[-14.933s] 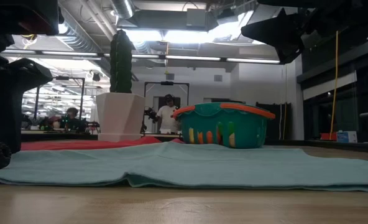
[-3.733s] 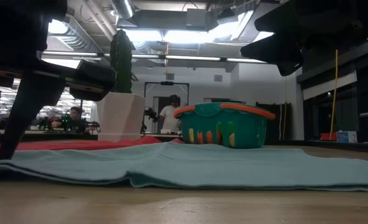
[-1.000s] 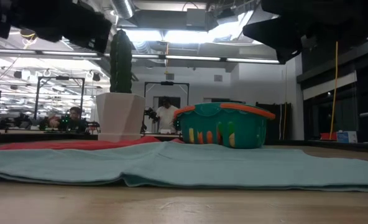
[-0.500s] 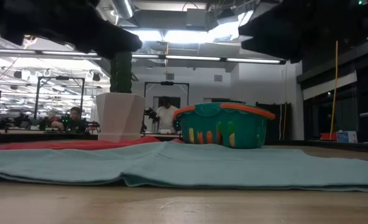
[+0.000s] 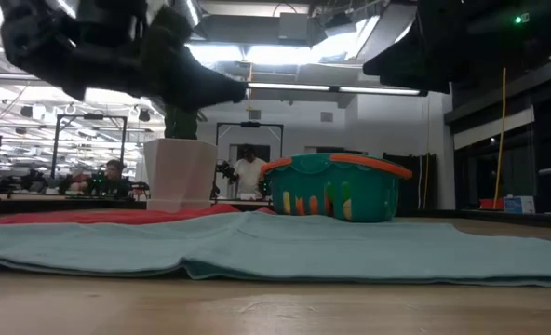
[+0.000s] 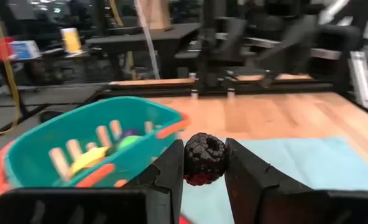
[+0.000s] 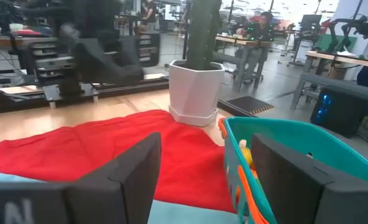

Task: Pick and placing Produce into tupperware
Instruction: Put the blackberry into the blue basket

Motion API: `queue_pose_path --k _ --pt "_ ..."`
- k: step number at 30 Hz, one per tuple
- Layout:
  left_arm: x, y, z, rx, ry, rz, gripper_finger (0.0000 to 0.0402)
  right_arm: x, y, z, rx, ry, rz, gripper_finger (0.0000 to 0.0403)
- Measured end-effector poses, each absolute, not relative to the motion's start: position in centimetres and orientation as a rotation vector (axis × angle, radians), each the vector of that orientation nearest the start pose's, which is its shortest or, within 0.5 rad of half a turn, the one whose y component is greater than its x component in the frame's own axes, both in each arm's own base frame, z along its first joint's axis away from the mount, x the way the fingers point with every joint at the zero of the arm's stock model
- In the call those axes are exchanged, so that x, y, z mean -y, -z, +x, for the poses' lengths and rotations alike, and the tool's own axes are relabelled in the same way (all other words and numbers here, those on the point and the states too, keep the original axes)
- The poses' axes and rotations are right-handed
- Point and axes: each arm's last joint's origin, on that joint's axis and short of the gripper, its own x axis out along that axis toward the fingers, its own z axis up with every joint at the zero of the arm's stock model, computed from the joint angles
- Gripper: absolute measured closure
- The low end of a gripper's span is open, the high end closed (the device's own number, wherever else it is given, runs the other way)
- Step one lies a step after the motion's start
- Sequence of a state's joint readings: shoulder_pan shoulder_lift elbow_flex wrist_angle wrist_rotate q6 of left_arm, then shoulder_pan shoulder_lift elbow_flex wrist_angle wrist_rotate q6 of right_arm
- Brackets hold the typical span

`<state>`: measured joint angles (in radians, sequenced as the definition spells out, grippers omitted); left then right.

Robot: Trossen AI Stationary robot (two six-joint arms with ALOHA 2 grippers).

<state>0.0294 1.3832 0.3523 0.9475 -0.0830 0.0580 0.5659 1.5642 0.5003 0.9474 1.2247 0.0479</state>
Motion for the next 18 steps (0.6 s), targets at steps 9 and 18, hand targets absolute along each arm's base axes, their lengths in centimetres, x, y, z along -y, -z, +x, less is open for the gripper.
queue_pose_path --k 9,18 --pt "-4.5 -17.3 27.4 -0.088 -0.058 0.03 0.0318 -9.1 -17.3 25.2 -0.043 0.789 0.002 0.0155" --pt "-8.2 -17.4 30.4 -0.101 -0.015 0.017 0.0318 -5.2 -18.0 26.3 -0.05 0.833 0.004 0.0155"
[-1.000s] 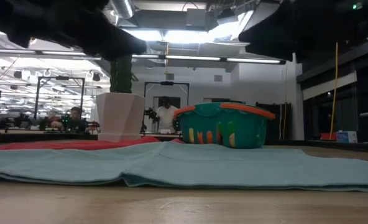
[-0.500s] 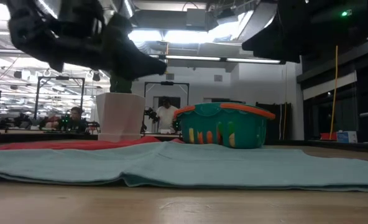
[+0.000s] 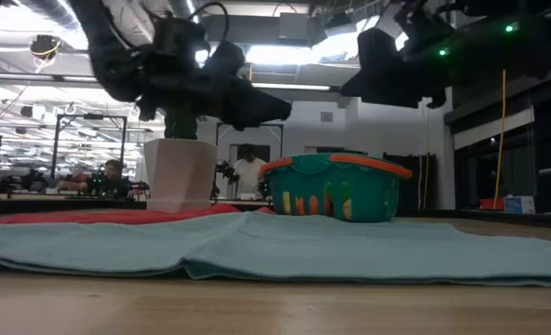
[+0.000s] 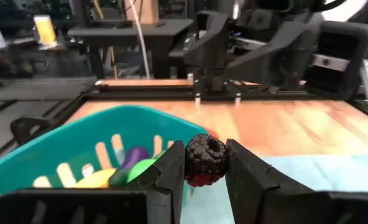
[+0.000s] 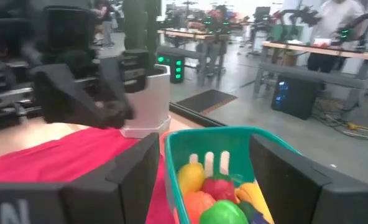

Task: Pick and placing Produce into tupperware
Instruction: Put the blackberry into the blue basket

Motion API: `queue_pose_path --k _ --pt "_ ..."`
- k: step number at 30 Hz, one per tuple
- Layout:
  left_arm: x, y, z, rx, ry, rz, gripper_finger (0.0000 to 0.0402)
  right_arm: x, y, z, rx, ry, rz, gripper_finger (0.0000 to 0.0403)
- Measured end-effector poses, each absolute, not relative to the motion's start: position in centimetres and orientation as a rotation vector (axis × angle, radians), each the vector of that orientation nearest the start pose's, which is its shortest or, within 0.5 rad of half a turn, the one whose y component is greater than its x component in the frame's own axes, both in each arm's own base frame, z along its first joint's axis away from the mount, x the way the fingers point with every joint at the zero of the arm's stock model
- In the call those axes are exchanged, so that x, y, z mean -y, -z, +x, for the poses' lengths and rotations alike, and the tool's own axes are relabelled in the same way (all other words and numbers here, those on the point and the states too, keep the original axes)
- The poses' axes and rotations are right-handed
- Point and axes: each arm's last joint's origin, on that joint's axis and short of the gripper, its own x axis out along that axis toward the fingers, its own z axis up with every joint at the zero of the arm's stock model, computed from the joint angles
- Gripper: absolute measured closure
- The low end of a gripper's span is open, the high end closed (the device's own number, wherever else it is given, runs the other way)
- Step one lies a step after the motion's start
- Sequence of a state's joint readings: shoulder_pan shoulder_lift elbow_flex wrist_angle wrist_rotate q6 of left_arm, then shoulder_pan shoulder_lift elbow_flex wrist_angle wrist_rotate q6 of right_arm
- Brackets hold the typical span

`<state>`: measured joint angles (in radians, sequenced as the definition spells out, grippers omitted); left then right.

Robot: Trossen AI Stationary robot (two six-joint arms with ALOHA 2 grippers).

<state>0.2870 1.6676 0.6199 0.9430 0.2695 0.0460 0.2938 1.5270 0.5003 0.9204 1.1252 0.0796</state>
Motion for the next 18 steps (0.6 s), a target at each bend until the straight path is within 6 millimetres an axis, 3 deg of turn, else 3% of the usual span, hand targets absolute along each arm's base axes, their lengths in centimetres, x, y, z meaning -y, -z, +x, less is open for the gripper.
queue_pose_path --k 7,18 --pt "-10.0 -18.7 32.1 -0.215 -0.039 0.044 0.0318 -2.5 -18.6 25.5 -0.147 0.853 0.001 0.0155" --pt "-11.2 -21.1 33.9 -0.372 -0.017 0.149 0.0318 0.9 -19.8 23.3 -0.321 0.703 0.124 0.0155"
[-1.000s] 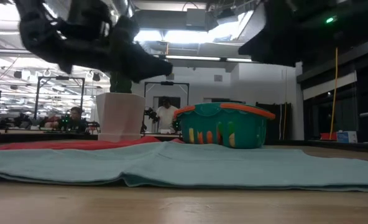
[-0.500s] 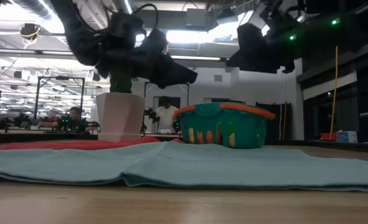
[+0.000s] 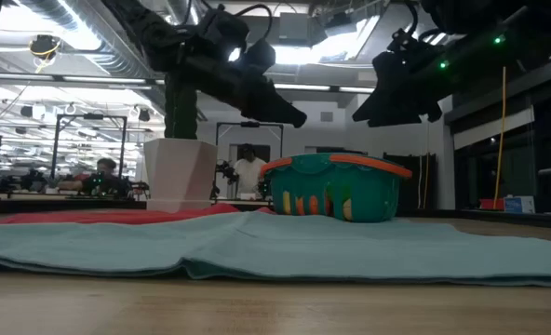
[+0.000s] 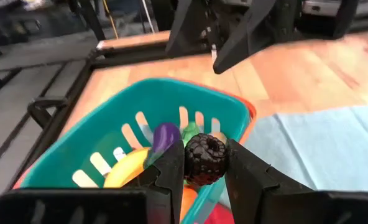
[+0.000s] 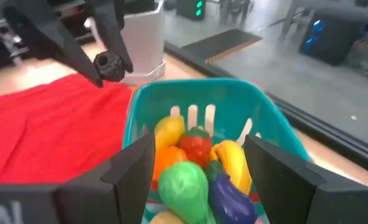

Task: Pick and placing Produce into tupperware
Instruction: Put the blackberry into the blue basket

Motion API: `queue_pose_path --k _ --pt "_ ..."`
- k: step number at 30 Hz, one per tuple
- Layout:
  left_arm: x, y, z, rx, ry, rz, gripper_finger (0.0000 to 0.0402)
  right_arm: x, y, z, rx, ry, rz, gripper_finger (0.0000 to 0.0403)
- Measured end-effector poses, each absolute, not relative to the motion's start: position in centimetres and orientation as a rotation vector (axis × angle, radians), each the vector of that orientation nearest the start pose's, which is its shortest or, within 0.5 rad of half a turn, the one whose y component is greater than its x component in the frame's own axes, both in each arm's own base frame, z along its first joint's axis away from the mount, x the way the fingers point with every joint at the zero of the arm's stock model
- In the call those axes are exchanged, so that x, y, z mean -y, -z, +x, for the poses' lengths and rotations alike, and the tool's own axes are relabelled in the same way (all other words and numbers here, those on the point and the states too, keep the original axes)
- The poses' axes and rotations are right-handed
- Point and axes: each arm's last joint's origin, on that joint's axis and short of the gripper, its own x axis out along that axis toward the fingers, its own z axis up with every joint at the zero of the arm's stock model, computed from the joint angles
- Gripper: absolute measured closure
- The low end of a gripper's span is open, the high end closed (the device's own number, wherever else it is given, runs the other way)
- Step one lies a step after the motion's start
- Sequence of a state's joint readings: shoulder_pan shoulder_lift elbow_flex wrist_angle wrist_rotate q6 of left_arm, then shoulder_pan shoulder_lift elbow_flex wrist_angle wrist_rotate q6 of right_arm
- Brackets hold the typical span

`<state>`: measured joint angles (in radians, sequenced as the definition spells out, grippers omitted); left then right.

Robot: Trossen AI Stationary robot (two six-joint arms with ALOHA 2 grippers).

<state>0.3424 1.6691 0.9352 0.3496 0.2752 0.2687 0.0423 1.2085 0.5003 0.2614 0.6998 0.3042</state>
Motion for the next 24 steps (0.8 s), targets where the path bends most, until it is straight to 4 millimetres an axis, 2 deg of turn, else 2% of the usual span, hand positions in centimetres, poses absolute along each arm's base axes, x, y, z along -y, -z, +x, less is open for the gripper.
queue_pose_path --k 13,24 --pt "-11.5 -23.5 34.8 -0.502 0.028 0.199 0.0318 2.5 -19.8 22.4 -0.426 0.599 0.164 0.0155" --pt "-11.7 -23.5 34.7 -0.54 0.03 0.209 0.0318 3.0 -20.0 22.4 -0.438 0.593 0.144 0.0155"
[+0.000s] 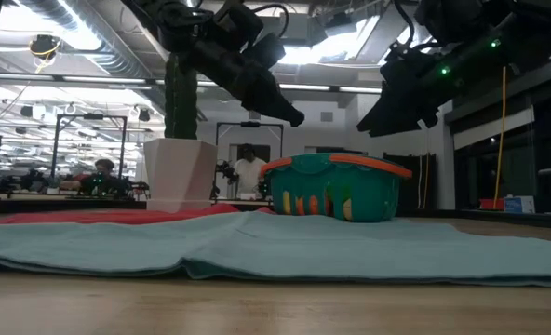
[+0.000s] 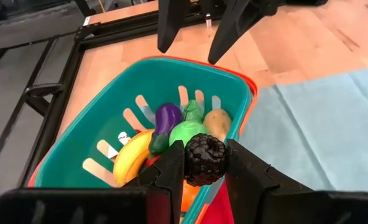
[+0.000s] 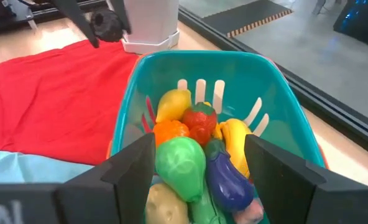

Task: Pick and placing Produce into tupperware
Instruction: Put the blackberry into the blue basket

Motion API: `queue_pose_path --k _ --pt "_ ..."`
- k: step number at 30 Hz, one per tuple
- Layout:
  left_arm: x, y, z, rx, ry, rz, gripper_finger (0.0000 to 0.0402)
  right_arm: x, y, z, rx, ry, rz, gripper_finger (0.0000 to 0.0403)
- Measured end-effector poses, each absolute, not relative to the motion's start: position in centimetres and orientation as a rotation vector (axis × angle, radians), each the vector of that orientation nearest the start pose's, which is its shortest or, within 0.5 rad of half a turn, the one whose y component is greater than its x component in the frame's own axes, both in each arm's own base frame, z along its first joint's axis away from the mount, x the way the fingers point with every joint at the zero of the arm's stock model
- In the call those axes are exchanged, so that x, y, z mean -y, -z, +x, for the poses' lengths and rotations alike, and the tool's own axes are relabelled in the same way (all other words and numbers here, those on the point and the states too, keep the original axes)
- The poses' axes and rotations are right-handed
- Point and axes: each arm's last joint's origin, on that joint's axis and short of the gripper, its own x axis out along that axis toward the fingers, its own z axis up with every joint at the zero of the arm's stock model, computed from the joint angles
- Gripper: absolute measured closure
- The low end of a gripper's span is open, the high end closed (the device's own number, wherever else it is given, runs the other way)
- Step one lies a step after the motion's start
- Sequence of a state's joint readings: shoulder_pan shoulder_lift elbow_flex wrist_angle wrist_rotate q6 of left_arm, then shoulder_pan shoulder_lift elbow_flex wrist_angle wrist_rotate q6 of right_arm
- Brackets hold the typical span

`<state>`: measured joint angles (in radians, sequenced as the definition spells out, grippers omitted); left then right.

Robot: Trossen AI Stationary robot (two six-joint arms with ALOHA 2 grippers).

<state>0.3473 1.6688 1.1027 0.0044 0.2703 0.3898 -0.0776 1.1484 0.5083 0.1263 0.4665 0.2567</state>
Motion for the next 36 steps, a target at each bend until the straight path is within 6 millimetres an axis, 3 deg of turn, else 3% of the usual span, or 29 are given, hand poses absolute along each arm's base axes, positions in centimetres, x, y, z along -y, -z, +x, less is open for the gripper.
queue_pose_path --k 12,24,36 --pt "-12.9 -23.9 34.3 -0.563 0.012 0.204 0.0318 3.0 -20.9 22.8 -0.424 0.56 0.129 0.0155" --pt "-15.1 -23.9 38.4 -0.676 0.052 0.224 0.0318 3.0 -20.6 22.7 -0.459 0.563 0.124 0.0155" --pt "-18.1 -23.1 39.8 -0.747 0.105 0.164 0.0318 3.0 -20.5 22.6 -0.472 0.562 0.114 0.0155"
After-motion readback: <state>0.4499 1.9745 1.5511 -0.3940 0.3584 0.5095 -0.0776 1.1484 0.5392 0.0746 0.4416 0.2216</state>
